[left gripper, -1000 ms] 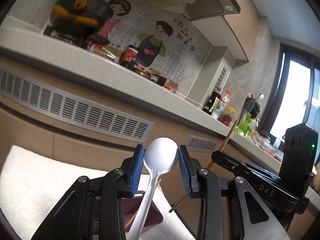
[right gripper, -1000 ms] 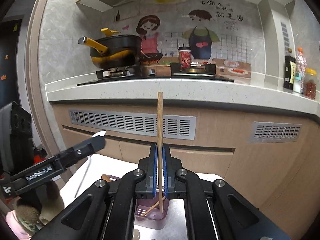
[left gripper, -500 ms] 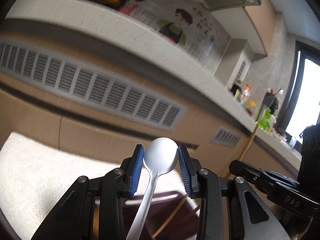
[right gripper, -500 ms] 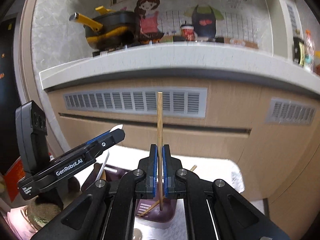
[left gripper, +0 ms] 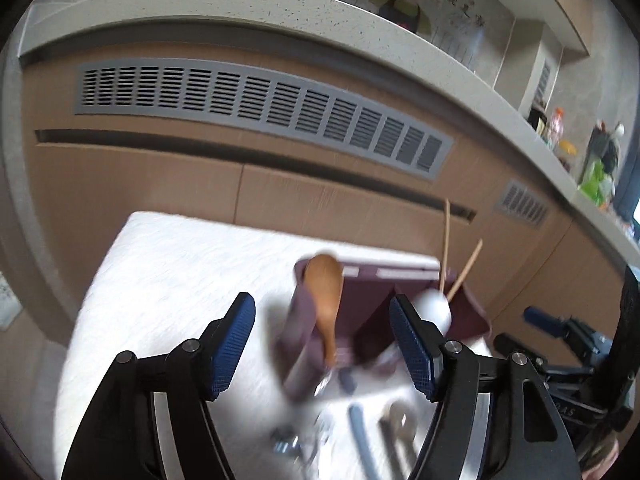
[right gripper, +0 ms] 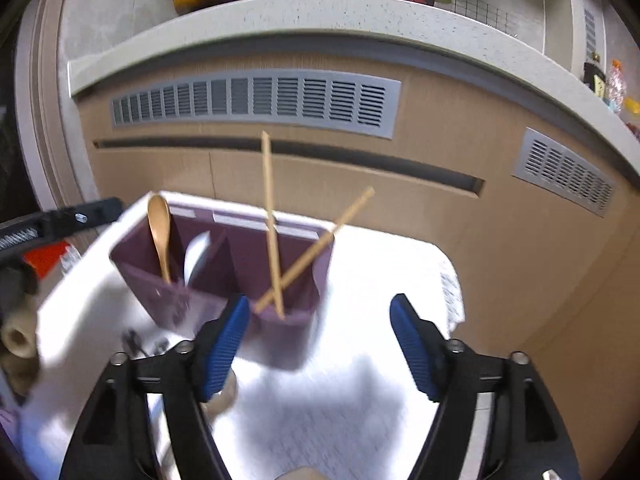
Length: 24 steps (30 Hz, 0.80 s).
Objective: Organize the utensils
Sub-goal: 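Grasp the translucent brown plastic spoon by its handle with the right gripper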
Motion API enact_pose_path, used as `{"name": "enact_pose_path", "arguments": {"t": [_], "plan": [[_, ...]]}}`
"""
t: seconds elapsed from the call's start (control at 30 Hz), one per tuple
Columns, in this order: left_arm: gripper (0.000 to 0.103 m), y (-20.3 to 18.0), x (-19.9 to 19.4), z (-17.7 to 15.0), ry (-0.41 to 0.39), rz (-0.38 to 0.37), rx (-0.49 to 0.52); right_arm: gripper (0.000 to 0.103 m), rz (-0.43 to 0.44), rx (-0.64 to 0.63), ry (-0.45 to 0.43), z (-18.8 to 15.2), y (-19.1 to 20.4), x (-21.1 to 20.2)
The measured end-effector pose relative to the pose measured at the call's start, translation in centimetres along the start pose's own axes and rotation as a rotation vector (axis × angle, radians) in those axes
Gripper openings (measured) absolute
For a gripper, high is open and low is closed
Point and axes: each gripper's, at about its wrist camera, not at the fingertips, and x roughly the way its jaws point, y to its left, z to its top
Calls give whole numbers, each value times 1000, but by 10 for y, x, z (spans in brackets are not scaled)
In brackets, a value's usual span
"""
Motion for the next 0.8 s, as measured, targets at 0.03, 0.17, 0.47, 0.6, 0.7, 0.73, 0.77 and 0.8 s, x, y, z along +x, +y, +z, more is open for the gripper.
{"name": "enact_pose_path", "arguments": {"t": [0.03,0.17,0.47,0.6,0.7,0.73,0.77,0.8], "plan": [[70,1,-4,-6,3,18,5,76,-11,-10,3,-6,2,-3],[73,3,-22,-35,32,80,26,94,-27,-34,25,-26,8,-14],[81,7,-64,-100,84,176,72,95,50,7,151,-79,36,-19],[82,10,-75,-117,114,196,91,76,58,62,177,-82,44,-6],[82,20,-85,-120,106,202,57,72,77,107,212,-76,51,17],[82,25,-87,-120,101,208,43,72,78,119,225,-73,53,26],[82,28,-88,-120,99,212,33,71,80,125,240,-70,56,36],[82,31,-89,-120,99,216,24,68,74,128,253,-68,59,44]]}}
